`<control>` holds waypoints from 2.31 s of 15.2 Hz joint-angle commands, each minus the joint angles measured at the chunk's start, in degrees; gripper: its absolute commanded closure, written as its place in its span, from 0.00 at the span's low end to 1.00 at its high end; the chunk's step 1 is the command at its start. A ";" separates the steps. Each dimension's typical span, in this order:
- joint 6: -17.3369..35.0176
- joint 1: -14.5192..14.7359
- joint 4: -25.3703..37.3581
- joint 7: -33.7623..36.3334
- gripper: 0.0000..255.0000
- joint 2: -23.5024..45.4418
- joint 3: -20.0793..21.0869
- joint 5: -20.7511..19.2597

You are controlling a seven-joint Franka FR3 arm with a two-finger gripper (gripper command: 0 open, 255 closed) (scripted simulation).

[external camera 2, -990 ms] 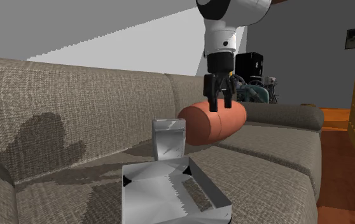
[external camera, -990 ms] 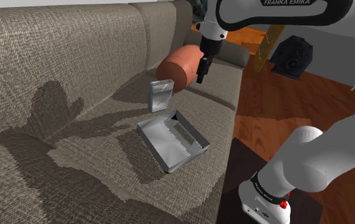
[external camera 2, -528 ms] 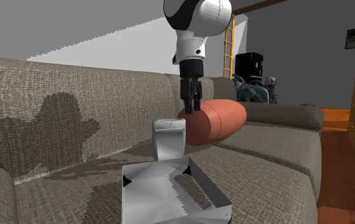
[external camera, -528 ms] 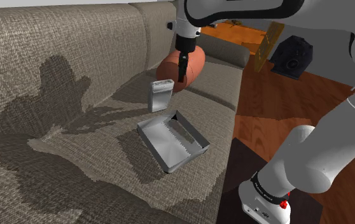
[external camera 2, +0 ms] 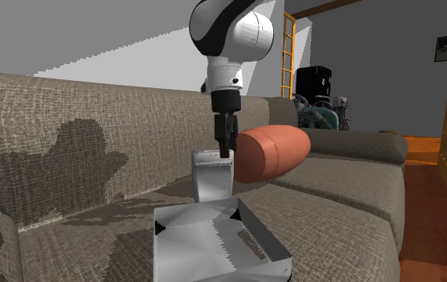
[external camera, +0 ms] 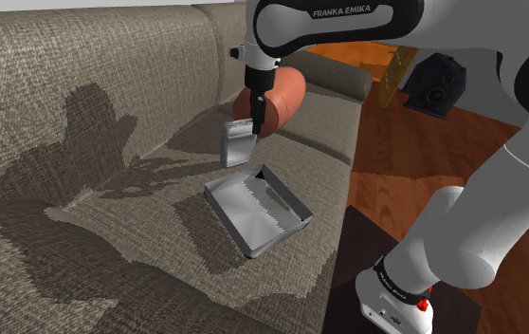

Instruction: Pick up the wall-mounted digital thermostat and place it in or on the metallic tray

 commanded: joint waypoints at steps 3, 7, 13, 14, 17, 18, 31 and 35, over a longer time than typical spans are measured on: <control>1.97 -0.04 -1.70 -0.11 0.00 0.24 -0.04 0.00; 1.97 -0.04 -1.70 -0.11 0.00 0.25 -0.04 0.00; 1.95 -0.04 -1.68 -0.10 1.00 0.25 -0.04 0.00; 1.95 -0.04 -1.68 -0.11 1.00 0.25 -0.04 0.00; 1.95 -0.03 -1.70 -0.10 1.00 0.24 -0.03 0.00; 1.95 -0.03 -1.68 -0.09 1.00 0.25 -0.03 0.00; -7.14 -0.02 6.62 -0.17 1.00 -0.55 -0.04 0.01; -10.25 -0.02 9.87 -0.19 1.00 -0.41 -0.04 0.01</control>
